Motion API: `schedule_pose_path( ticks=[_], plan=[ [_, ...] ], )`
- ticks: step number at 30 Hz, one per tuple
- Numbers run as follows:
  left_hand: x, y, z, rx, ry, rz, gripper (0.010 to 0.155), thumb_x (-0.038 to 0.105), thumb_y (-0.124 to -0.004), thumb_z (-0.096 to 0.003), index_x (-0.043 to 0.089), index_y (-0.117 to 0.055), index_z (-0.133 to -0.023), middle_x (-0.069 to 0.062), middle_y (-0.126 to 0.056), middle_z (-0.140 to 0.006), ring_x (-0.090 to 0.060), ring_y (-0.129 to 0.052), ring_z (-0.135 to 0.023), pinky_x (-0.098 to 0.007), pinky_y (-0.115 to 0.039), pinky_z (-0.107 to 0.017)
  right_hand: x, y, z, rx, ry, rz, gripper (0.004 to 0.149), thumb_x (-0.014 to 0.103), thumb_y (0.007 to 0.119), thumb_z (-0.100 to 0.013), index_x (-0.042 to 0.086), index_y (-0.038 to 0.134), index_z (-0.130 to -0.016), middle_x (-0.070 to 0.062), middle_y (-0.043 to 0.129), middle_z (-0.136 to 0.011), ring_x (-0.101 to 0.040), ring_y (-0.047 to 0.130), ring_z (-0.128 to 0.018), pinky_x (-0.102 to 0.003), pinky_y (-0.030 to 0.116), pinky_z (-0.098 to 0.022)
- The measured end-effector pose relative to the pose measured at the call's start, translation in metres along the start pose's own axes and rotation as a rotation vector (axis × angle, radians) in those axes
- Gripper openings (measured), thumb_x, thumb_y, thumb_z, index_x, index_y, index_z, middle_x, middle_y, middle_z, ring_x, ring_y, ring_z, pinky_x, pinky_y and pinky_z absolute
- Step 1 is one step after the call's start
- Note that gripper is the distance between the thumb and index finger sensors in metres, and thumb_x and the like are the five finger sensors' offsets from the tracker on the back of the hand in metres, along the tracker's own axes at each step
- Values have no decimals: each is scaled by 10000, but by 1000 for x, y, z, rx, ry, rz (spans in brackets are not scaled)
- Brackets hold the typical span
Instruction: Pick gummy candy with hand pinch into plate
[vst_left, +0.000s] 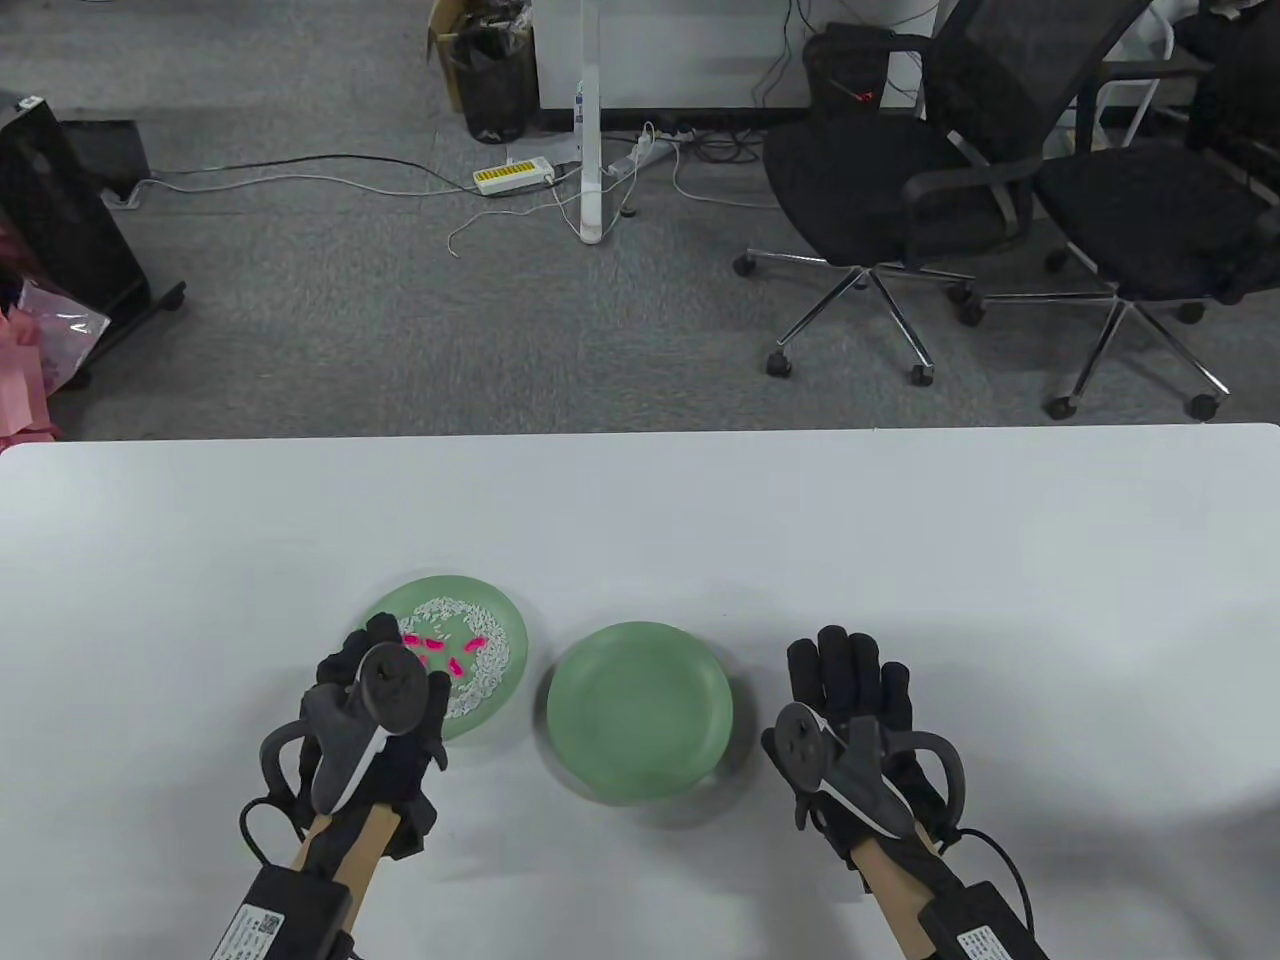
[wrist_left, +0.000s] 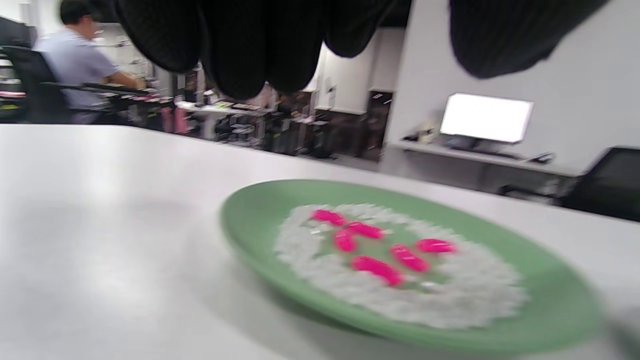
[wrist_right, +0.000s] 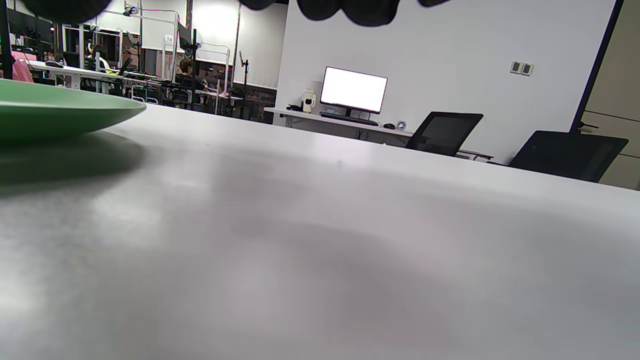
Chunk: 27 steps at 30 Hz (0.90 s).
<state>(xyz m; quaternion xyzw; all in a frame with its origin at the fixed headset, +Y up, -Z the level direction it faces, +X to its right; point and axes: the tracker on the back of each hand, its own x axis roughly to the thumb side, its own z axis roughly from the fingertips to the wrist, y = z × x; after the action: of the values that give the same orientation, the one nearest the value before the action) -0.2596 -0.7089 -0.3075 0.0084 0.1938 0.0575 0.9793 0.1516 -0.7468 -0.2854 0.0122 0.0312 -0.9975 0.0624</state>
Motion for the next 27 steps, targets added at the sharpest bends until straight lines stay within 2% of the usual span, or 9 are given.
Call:
schedule_pose_path(
  ticks=[5, 10, 14, 16, 19, 22, 25, 27],
  plan=[
    [-15, -9, -33, -86, 207, -73, 783, 564, -806, -414, 172, -631, -1069, -91, -864, -889, -398, -950, -677, -493, -789, -537, -1, 2, -1, 4, 4, 0, 875, 655, 634, -344, 308, 304, -1076, -8, 284, -1201, -338, 354, -1124, -558, 358, -788],
    [-24, -22, -49, -175, 293, -148, 760, 567, -823, -406, 167, -692, -1039, -53, -975, -728, -309, -1039, -420, -417, -865, -362, -2, 2, -1, 7, 9, -4, 873, 654, 636, -344, 311, 307, -1076, -7, 285, -1201, -338, 353, -1124, -561, 359, -788],
    [-27, -35, -54, -206, 318, -136, 715, 553, -839, -401, 160, -756, -994, -31, -1011, -667, -273, -1057, -342, -386, -883, -300, -2, 4, -2, 13, 10, -1, 870, 653, 636, -344, 311, 314, -1077, -7, 283, -1201, -338, 350, -1124, -561, 358, -789],
    [-29, -40, -56, -224, 319, -107, 681, 537, -844, -403, 157, -793, -965, -29, -1027, -644, -263, -1066, -320, -377, -891, -283, -2, 5, -3, 16, 8, 4, 870, 653, 636, -344, 310, 317, -1078, -8, 281, -1201, -340, 350, -1123, -561, 359, -789],
    [-28, -45, -57, -168, 320, -80, 623, 473, -872, -398, 146, -828, -926, -16, -1038, -576, -235, -1072, -250, -357, -904, -236, -1, 5, -3, 19, 5, 8, 869, 653, 636, -345, 310, 320, -1078, -10, 280, -1202, -340, 349, -1123, -561, 359, -789],
    [-31, -45, -59, -183, 329, -40, 590, 438, -865, -398, 160, -834, -918, -5, -1037, -565, -209, -1074, -223, -339, -912, -225, 1, 7, -3, 22, 1, 13, 868, 653, 636, -344, 311, 322, -1077, -9, 280, -1202, -339, 348, -1124, -562, 358, -789],
    [-41, -46, -62, -216, 349, 76, 550, 420, -849, -398, 187, -841, -896, 14, -1023, -560, -185, -1091, -205, -319, -937, -222, 2, 8, -3, 28, -4, 18, 867, 653, 636, -344, 311, 325, -1078, -10, 279, -1202, -339, 348, -1123, -562, 358, -788],
    [-52, -48, -62, -266, 376, 217, 527, 403, -846, -399, 190, -842, -880, 31, -1017, -560, -179, -1113, -190, -304, -958, -195, 4, 9, -2, 28, -8, 19, 867, 653, 635, -345, 310, 325, -1078, -10, 282, -1201, -339, 348, -1124, -562, 359, -789]
  ],
)
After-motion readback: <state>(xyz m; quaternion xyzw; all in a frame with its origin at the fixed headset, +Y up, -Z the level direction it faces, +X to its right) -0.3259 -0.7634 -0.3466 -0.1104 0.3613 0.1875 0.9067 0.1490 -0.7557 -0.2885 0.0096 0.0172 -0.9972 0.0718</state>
